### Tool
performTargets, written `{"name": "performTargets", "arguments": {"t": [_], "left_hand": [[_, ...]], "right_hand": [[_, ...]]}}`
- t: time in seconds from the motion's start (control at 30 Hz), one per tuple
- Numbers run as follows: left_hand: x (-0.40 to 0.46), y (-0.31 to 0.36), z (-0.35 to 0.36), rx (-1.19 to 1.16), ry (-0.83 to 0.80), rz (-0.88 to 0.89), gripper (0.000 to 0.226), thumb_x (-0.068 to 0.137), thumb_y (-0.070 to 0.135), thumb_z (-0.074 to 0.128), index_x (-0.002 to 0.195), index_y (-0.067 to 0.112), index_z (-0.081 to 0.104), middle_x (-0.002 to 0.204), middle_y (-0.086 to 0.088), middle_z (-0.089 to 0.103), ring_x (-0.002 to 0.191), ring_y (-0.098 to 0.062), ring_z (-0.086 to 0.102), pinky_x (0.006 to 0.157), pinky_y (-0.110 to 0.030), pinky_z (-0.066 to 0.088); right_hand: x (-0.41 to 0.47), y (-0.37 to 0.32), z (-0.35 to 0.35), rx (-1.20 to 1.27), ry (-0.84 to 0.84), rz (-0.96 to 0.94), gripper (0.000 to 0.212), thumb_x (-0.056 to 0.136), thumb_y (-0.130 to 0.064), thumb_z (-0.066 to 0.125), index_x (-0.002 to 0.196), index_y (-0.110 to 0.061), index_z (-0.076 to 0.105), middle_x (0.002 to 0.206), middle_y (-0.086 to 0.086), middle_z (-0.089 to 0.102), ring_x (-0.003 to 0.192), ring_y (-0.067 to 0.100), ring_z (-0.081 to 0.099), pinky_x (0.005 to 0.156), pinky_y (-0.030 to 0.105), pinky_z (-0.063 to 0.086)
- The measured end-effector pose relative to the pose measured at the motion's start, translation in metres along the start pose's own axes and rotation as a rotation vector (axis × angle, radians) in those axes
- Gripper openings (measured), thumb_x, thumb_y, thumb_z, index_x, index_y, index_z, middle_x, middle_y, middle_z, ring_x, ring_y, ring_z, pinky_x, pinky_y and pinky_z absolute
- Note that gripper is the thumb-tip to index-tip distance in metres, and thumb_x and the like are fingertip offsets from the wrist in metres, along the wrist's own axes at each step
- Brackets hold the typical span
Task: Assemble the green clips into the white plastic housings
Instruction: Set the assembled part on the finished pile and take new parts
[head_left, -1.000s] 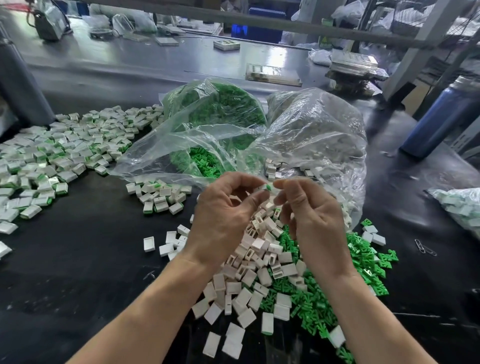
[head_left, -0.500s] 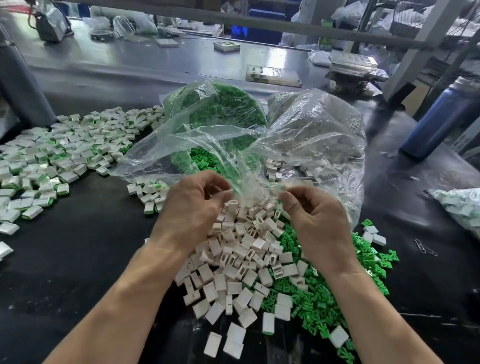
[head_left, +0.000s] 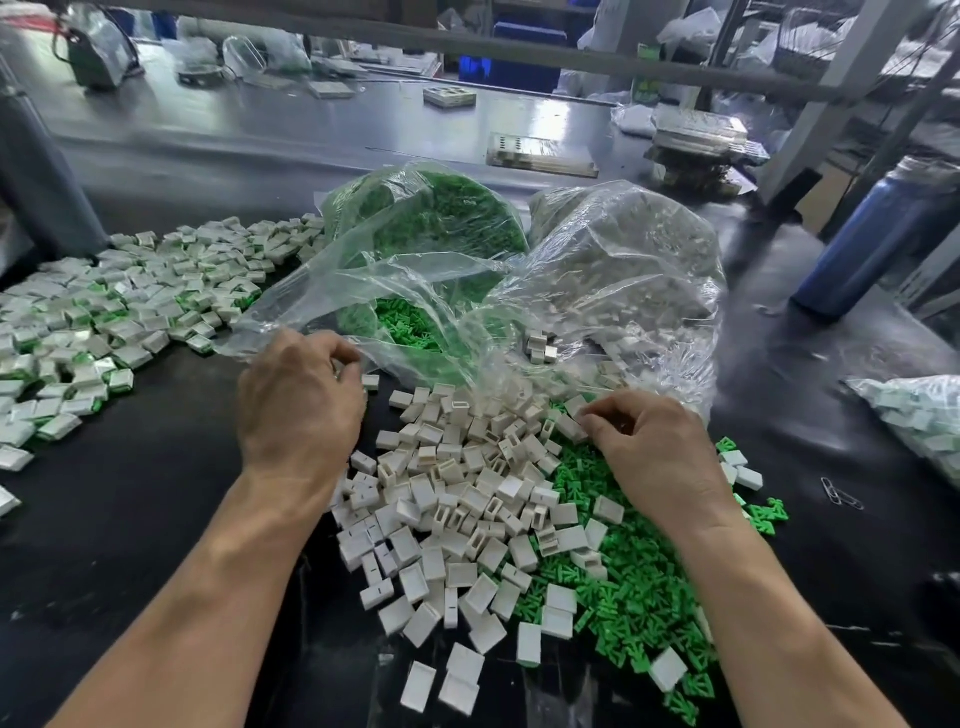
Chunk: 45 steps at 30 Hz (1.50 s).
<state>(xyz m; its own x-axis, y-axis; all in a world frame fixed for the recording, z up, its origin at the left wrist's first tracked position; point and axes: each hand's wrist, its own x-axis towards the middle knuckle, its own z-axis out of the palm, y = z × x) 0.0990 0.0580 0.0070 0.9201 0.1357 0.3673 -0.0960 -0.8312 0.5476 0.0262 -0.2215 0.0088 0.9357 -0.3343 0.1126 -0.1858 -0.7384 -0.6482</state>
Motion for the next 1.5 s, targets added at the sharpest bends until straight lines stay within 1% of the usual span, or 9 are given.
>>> {"name": "performTargets", "arguments": {"t": [0.17, 0.27, 0.37, 0.47, 0.7, 0.9, 1.0, 1.37, 1.5], "left_hand": [[-0.024, 0.029, 0.003, -0.279, -0.223, 0.112, 0.008, 0.096, 0.033, 0.070, 0.099, 0.025, 0.070, 0.086, 0.011, 0.069, 0.069, 0.001, 0.065, 0.059, -0.012, 0.052], [-0.037, 0.049, 0.007, -0.378, -0.469, 0.195, 0.028, 0.084, 0.054, 0.066, 0.096, 0.028, 0.068, 0.086, 0.014, 0.066, 0.073, 0.004, 0.065, 0.059, -0.012, 0.053], [-0.045, 0.060, 0.014, -0.234, -0.582, 0.275, 0.052, 0.065, 0.073, 0.060, 0.101, 0.035, 0.065, 0.096, 0.021, 0.060, 0.084, 0.003, 0.061, 0.082, -0.019, 0.056], [-0.047, 0.064, 0.018, -0.210, -0.581, 0.248, 0.047, 0.067, 0.066, 0.071, 0.102, 0.035, 0.064, 0.098, 0.021, 0.060, 0.094, -0.001, 0.059, 0.095, -0.031, 0.055], [-0.050, 0.061, 0.020, -0.267, -0.543, 0.229, 0.024, 0.086, 0.039, 0.079, 0.104, 0.035, 0.066, 0.093, 0.018, 0.065, 0.086, 0.001, 0.064, 0.088, -0.028, 0.060], [-0.045, 0.057, 0.018, -0.413, -0.541, 0.162, 0.017, 0.088, 0.037, 0.077, 0.098, 0.041, 0.065, 0.085, 0.019, 0.069, 0.073, 0.010, 0.067, 0.067, -0.015, 0.057], [-0.041, 0.055, 0.017, -0.513, -0.522, 0.129, 0.019, 0.088, 0.030, 0.077, 0.101, 0.036, 0.065, 0.087, 0.016, 0.069, 0.072, 0.008, 0.067, 0.057, -0.012, 0.052], [-0.036, 0.052, 0.016, -0.739, -0.423, 0.063, 0.021, 0.094, 0.016, 0.073, 0.105, 0.034, 0.071, 0.091, 0.015, 0.072, 0.083, 0.003, 0.069, 0.069, -0.014, 0.056], [-0.036, 0.052, 0.015, -0.765, -0.411, 0.091, 0.021, 0.097, 0.015, 0.070, 0.108, 0.032, 0.074, 0.090, 0.009, 0.071, 0.078, -0.001, 0.066, 0.067, -0.014, 0.054]], "right_hand": [[-0.002, -0.004, 0.002, -0.003, -0.089, -0.030, 0.026, 0.089, -0.051, 0.076, 0.111, -0.036, 0.074, 0.100, -0.019, 0.061, 0.094, 0.005, 0.060, 0.096, 0.040, 0.056], [-0.003, -0.007, 0.006, -0.067, -0.096, -0.060, 0.027, 0.092, -0.048, 0.074, 0.116, -0.035, 0.072, 0.105, -0.014, 0.060, 0.100, 0.013, 0.061, 0.098, 0.043, 0.055], [-0.005, -0.007, 0.006, -0.046, -0.082, -0.113, 0.026, 0.096, -0.041, 0.071, 0.122, -0.036, 0.071, 0.106, -0.016, 0.058, 0.098, 0.009, 0.059, 0.098, 0.041, 0.055], [-0.005, -0.008, 0.008, -0.065, -0.112, -0.166, 0.028, 0.099, -0.035, 0.068, 0.127, -0.040, 0.068, 0.111, -0.017, 0.057, 0.101, 0.007, 0.059, 0.100, 0.036, 0.053], [-0.001, -0.011, 0.019, -0.090, -0.055, -0.183, 0.023, 0.096, -0.036, 0.073, 0.118, -0.034, 0.068, 0.106, -0.016, 0.057, 0.099, 0.008, 0.059, 0.097, 0.038, 0.054], [0.003, -0.012, 0.025, -0.051, 0.013, -0.157, 0.020, 0.090, -0.038, 0.079, 0.105, -0.031, 0.068, 0.097, -0.019, 0.056, 0.083, -0.003, 0.054, 0.082, 0.030, 0.052], [0.002, -0.012, 0.026, -0.035, 0.002, -0.144, 0.021, 0.090, -0.037, 0.079, 0.104, -0.029, 0.065, 0.098, -0.018, 0.055, 0.088, 0.006, 0.058, 0.084, 0.033, 0.054], [0.000, -0.020, 0.024, -0.058, -0.004, -0.097, 0.010, 0.094, -0.033, 0.075, 0.098, -0.030, 0.066, 0.105, -0.010, 0.059, 0.102, 0.016, 0.059, 0.093, 0.041, 0.054], [-0.003, -0.022, 0.022, 0.192, 0.071, -0.165, 0.008, 0.095, -0.025, 0.074, 0.098, -0.027, 0.067, 0.092, -0.011, 0.066, 0.086, 0.010, 0.067, 0.081, 0.036, 0.061]]}}
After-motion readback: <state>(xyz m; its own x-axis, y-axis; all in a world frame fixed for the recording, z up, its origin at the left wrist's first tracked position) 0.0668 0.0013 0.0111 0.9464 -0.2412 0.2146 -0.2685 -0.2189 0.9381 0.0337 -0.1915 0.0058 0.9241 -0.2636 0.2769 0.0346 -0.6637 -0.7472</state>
